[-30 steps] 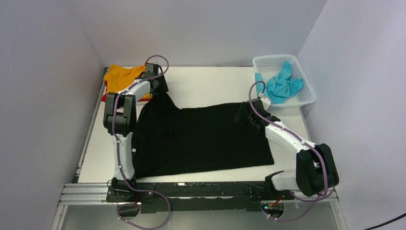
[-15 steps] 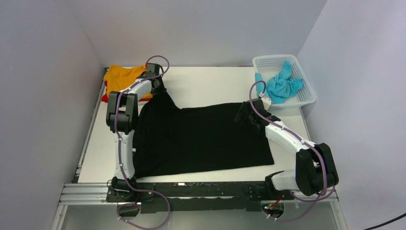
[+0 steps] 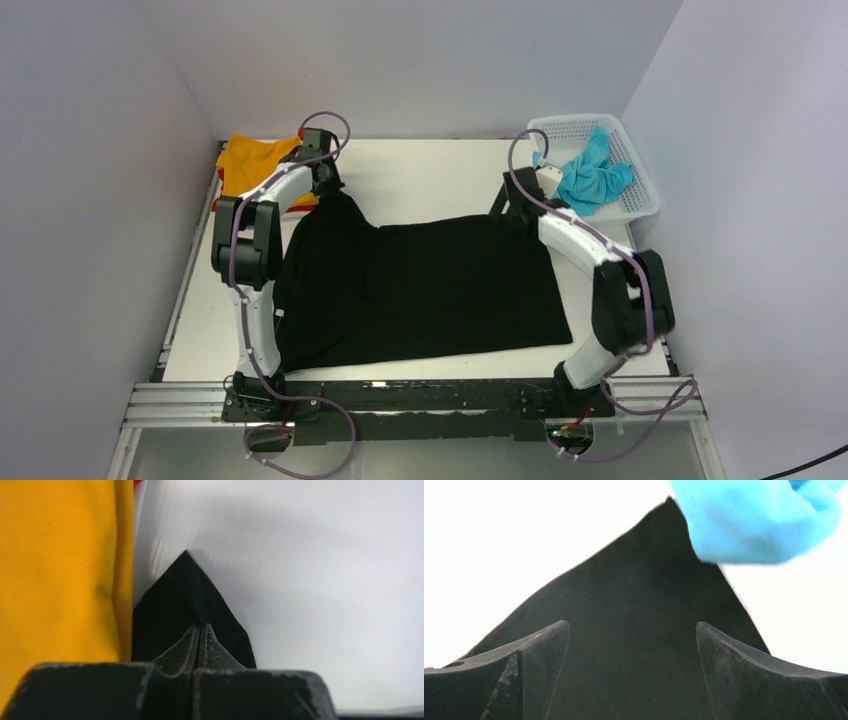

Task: Fold and stack the t-shirts
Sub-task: Grab the side of the flattened tshirt furthest away from the robot with both arms

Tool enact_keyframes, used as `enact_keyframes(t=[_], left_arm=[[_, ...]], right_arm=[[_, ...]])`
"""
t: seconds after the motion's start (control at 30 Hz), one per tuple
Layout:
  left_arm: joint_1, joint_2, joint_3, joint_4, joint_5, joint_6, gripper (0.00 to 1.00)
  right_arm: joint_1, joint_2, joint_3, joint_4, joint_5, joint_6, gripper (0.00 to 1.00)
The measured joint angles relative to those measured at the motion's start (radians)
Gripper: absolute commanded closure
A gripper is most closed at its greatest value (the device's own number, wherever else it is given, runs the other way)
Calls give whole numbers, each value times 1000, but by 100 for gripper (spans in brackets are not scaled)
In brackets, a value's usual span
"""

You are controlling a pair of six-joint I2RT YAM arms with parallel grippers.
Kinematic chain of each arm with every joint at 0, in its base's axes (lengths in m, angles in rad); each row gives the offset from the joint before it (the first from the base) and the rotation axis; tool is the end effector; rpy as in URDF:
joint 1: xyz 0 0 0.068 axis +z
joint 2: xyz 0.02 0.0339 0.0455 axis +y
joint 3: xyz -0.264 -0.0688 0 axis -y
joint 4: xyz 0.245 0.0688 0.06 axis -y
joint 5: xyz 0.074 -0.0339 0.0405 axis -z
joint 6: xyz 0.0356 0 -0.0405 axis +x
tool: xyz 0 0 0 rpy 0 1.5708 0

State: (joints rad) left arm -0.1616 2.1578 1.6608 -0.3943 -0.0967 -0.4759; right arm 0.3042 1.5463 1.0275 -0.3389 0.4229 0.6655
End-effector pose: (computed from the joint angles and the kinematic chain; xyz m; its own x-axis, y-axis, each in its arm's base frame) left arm 0.4733 -0.0737 0.1841 -0.7284 -0.3433 -0.5930 -0.2626 0.9392 -0.2211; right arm 0.3151 0.0836 0.2275 -0.5781 0.4087 -0.7062 0.4322 0.8875 0.1598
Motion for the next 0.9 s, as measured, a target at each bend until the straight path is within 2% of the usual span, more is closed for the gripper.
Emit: enact_keyframes(t=[0.2,0.4,0.53,0.9], left_arm=[[-36,-142,-26,-52,-53,-21,100],[-84,-257,-83,-113,-105,-59,100],[-103,-300,-132,-169,-136,-84,100],[-163,-470,-278,-256,-202,-130,100]], right_arm=[[-14,325,321,-120,74,10,7],[-20,543,534,-223,149,11,10],[-24,605,579,-264,182,11,12],[-27,625,578,-282,211,15,32]])
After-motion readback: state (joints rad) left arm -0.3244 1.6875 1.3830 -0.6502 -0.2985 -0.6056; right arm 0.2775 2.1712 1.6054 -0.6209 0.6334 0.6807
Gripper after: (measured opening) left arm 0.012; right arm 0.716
